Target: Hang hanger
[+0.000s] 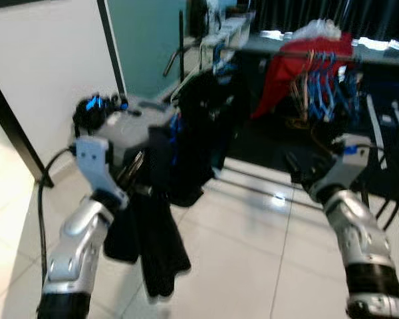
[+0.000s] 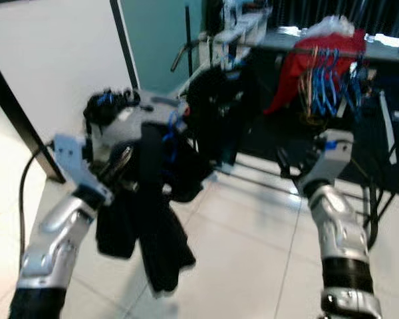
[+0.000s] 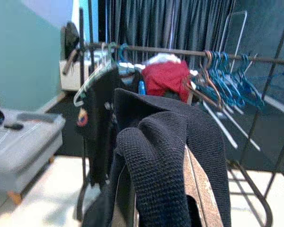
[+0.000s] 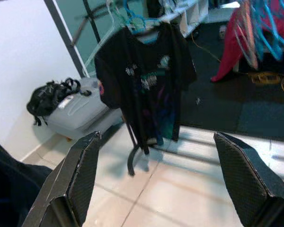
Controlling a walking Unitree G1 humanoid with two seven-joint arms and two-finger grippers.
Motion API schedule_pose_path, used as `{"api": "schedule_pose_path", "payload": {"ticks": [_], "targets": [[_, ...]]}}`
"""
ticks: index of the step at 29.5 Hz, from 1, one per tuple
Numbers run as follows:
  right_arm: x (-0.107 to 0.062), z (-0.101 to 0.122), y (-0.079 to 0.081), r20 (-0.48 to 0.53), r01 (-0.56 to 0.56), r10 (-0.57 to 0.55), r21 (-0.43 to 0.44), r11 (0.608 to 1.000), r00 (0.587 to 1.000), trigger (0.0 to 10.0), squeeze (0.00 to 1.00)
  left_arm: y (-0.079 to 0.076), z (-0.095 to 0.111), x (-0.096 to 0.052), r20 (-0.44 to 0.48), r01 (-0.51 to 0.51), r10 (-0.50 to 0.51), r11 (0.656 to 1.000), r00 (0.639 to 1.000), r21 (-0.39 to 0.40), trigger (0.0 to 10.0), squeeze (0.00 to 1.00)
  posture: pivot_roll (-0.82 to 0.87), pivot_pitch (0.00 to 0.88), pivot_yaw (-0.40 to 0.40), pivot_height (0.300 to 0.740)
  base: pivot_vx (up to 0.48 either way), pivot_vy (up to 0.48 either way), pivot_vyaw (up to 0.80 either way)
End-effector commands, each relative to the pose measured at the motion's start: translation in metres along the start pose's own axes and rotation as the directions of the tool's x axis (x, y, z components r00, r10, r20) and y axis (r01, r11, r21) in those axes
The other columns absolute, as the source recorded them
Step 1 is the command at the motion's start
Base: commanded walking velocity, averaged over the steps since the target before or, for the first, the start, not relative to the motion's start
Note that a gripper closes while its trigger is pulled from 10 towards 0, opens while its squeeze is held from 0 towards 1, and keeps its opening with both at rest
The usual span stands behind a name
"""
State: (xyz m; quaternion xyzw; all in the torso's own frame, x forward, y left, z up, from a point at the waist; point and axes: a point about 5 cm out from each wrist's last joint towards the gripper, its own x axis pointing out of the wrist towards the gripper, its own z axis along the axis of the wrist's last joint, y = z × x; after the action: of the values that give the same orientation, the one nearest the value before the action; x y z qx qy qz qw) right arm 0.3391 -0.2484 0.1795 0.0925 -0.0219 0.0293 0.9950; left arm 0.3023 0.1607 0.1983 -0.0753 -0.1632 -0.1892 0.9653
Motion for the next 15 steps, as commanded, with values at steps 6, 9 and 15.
{"api": "schedule_pose_path", "payload": {"ticks": [6, 9, 15], "targets": [[0.002, -0.002, 0.005, 0.008, -0.014, 0.014, 0.004, 1.0, 1.0, 10.0, 0.0, -0.018, 0.025, 0.014, 0.151, 0.042, -0.037, 0.999, 0.988, -0.033, 10.0, 0.0, -0.1, 0.0, -0.013, 0.735, 0.48, 0.0, 0.0], [0.002, -0.001, 0.005, 0.01, -0.011, 0.011, 0.004, 1.0, 1.0, 10.0, 0.0, -0.031, 0.035, 0.023, 0.202, 0.08, -0.066, 0.995, 0.977, -0.062, 10.0, 0.0, -0.11, 0.0, -0.011, 0.735, 0.48, 0.0, 0.0], [0.003, -0.002, 0.005, 0.003, -0.012, 0.012, -0.006, 1.0, 1.0, 10.0, 0.0, -0.058, 0.05, 0.038, 0.282, 0.182, -0.146, 0.978, 0.948, -0.104, 10.0, 0.0, -0.11, 0.0, -0.006, 0.735, 0.48, 0.0, -0.13]]}}
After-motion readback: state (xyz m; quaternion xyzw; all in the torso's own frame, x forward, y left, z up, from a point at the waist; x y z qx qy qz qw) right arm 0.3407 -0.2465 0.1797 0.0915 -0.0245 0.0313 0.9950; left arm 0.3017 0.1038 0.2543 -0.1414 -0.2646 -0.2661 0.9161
